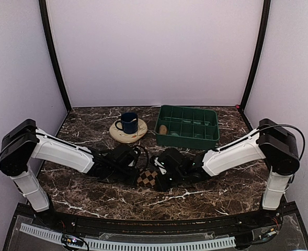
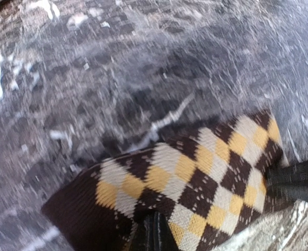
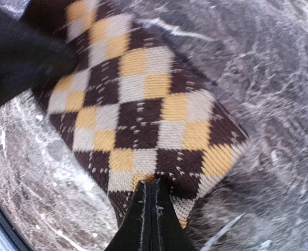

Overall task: Roll the socks
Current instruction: Rotate the sock at the center of the board, then pick up the sock from the center of the board.

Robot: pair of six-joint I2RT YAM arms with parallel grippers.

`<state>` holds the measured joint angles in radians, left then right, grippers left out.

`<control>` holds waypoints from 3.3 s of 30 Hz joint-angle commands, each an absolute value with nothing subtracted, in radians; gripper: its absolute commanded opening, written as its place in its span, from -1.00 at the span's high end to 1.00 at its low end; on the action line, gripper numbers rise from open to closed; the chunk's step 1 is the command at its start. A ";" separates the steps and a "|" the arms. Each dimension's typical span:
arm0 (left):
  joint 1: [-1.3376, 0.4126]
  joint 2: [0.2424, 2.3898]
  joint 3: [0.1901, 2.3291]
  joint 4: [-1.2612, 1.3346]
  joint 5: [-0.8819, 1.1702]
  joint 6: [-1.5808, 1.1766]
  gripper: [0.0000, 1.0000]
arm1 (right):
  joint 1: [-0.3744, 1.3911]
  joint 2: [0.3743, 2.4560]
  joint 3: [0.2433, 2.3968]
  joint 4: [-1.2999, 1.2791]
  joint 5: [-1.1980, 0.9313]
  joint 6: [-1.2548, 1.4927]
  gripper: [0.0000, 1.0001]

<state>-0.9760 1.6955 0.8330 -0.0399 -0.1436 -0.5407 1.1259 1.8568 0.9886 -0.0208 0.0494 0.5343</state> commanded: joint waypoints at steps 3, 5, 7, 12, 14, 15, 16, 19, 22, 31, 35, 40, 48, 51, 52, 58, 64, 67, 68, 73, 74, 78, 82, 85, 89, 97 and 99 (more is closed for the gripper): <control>-0.905 1.741 0.872 -0.020 -0.108 -0.428 1.00 | 1.161 1.850 0.992 -0.076 0.032 0.611 1.00; -0.888 1.756 0.885 -0.010 -0.092 -0.403 1.00 | 1.165 1.859 1.009 -0.081 0.034 0.626 1.00; -0.879 1.770 0.897 0.000 -0.083 -0.386 1.00 | 1.174 1.863 1.024 -0.075 0.031 0.634 1.00; -0.857 1.796 0.915 0.034 -0.056 -0.352 1.00 | 1.194 1.889 1.083 -0.086 0.032 0.634 1.00; -0.850 1.804 0.921 0.047 -0.046 -0.338 1.00 | 1.201 1.898 1.096 -0.080 0.031 0.632 1.00; -0.848 1.807 0.921 0.055 -0.041 -0.333 1.00 | 1.205 1.899 1.098 -0.071 0.029 0.631 1.00; -0.845 1.809 0.920 0.063 -0.037 -0.328 1.00 | 1.208 1.900 1.099 -0.060 0.026 0.631 1.00; -0.835 1.816 0.917 0.101 -0.008 -0.309 1.00 | 1.216 1.915 1.109 -0.030 0.014 0.629 1.00; -0.828 1.824 0.918 0.138 0.024 -0.283 1.00 | 1.221 1.934 1.126 -0.023 0.004 0.615 1.00; -0.809 1.845 0.940 0.189 0.117 -0.249 1.00 | 1.232 1.969 1.146 0.045 -0.008 0.580 1.00; -0.802 1.851 0.941 0.222 0.165 -0.240 1.00 | 1.234 1.994 1.184 0.077 -0.026 0.561 1.00; -0.791 1.854 0.940 0.237 0.215 -0.218 1.00 | 1.236 1.978 1.194 0.089 0.007 0.529 1.00; -0.753 1.804 0.887 0.306 0.331 -0.205 1.00 | 1.236 1.849 1.160 0.114 0.085 0.431 0.79; -0.744 1.795 0.880 0.311 0.369 -0.190 1.00 | 1.236 1.834 1.160 0.093 0.103 0.415 0.67; -0.740 1.791 0.876 0.316 0.388 -0.187 1.00 | 1.236 1.835 1.160 0.084 0.108 0.414 0.64; -0.729 1.729 0.848 0.330 0.405 -0.174 0.97 | 1.236 1.831 1.160 0.048 0.139 0.425 0.54; -0.713 1.630 0.825 0.289 0.330 -0.180 0.75 | 1.233 1.777 1.116 0.027 0.172 0.379 0.42; -0.707 1.580 0.799 0.273 0.296 -0.196 0.66 | 1.231 1.746 1.091 0.007 0.194 0.328 0.28; -0.705 1.566 0.786 0.273 0.291 -0.203 0.63 | 1.228 1.734 1.081 0.003 0.203 0.315 0.24; -0.703 1.475 0.717 0.271 0.279 -0.227 0.53 | 1.203 1.685 1.048 -0.014 0.220 0.284 0.17; -0.703 1.448 0.701 0.270 0.270 -0.232 0.52 | 1.198 1.676 1.042 -0.014 0.220 0.278 0.16; -0.703 1.350 0.637 0.254 0.231 -0.256 0.46 | 1.184 1.653 1.029 -0.038 0.207 0.202 0.11; -0.703 1.261 0.578 0.240 0.231 -0.305 0.39 | 1.184 1.672 1.023 -0.091 0.200 0.066 0.06; -0.704 1.212 0.533 0.239 0.235 -0.361 0.37 | 1.188 1.689 1.006 -0.110 0.227 -0.028 0.00; -0.712 1.146 0.471 0.244 0.215 -0.425 0.35 | 1.199 1.707 0.992 -0.120 0.268 -0.120 -0.06; -0.733 1.064 0.394 0.230 0.183 -0.472 0.32 | 1.252 1.805 1.010 -0.112 0.373 -0.276 -0.11; -0.738 1.056 0.386 0.235 0.180 -0.476 0.32 | 1.262 1.828 1.012 -0.096 0.402 -0.309 -0.11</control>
